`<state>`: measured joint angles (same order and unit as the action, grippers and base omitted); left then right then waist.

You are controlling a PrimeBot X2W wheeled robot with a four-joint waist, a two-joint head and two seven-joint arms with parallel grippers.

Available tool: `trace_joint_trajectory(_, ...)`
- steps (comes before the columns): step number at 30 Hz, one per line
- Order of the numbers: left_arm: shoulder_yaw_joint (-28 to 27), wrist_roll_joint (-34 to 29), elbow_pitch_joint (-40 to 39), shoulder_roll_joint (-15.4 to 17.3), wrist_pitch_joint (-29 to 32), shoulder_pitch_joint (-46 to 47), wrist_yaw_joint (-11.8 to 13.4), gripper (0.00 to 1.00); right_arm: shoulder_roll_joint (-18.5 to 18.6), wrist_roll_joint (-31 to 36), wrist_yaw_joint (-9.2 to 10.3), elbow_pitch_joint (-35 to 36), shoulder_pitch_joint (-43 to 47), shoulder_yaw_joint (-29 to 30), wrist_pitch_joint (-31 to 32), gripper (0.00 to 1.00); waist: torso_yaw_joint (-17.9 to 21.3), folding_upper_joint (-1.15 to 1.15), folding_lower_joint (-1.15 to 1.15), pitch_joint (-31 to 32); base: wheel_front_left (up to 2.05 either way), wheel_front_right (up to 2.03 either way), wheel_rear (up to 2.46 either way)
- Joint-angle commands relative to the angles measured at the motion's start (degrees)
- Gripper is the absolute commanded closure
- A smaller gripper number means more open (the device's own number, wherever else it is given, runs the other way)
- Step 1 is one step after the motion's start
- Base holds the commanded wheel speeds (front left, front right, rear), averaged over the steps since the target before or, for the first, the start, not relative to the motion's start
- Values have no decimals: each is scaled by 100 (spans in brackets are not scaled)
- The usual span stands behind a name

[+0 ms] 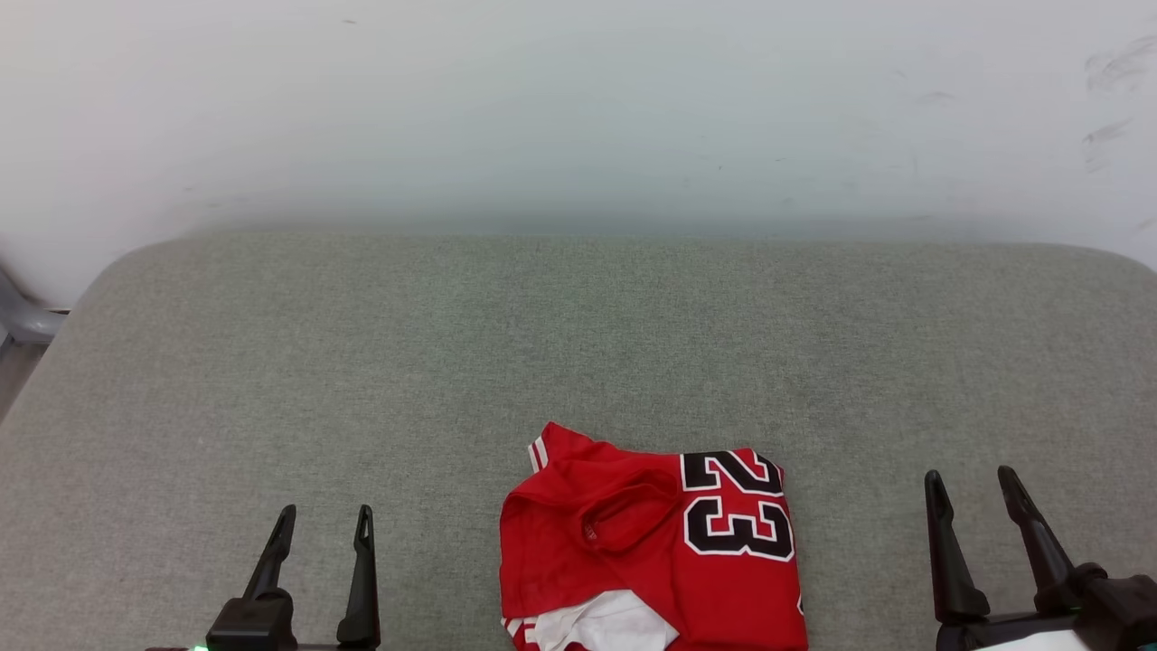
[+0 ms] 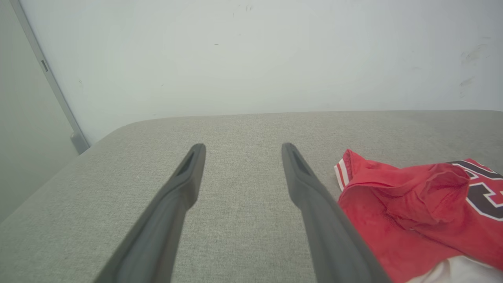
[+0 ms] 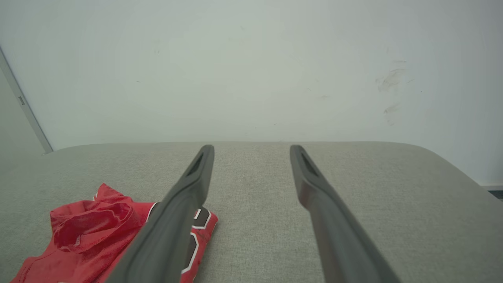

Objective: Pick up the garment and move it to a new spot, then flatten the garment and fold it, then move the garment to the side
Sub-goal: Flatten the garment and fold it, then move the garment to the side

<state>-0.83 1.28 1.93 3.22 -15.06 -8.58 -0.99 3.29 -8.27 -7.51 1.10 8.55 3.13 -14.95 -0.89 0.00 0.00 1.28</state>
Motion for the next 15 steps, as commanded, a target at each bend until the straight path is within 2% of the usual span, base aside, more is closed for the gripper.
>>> trace_joint_trajectory(1, -6, 3, -1, 2, -14, -43, 3, 0, -38, -2, 5, -9, 89, -4, -30, 0, -6, 0, 0, 5, 0, 0, 0)
trace_joint_trajectory(15, 9, -42, 12, 24, -14, -45, 46, 0, -54, 68, 5, -171, 112, -16, -30, 0, -69, 0, 0, 42, 0, 0, 0)
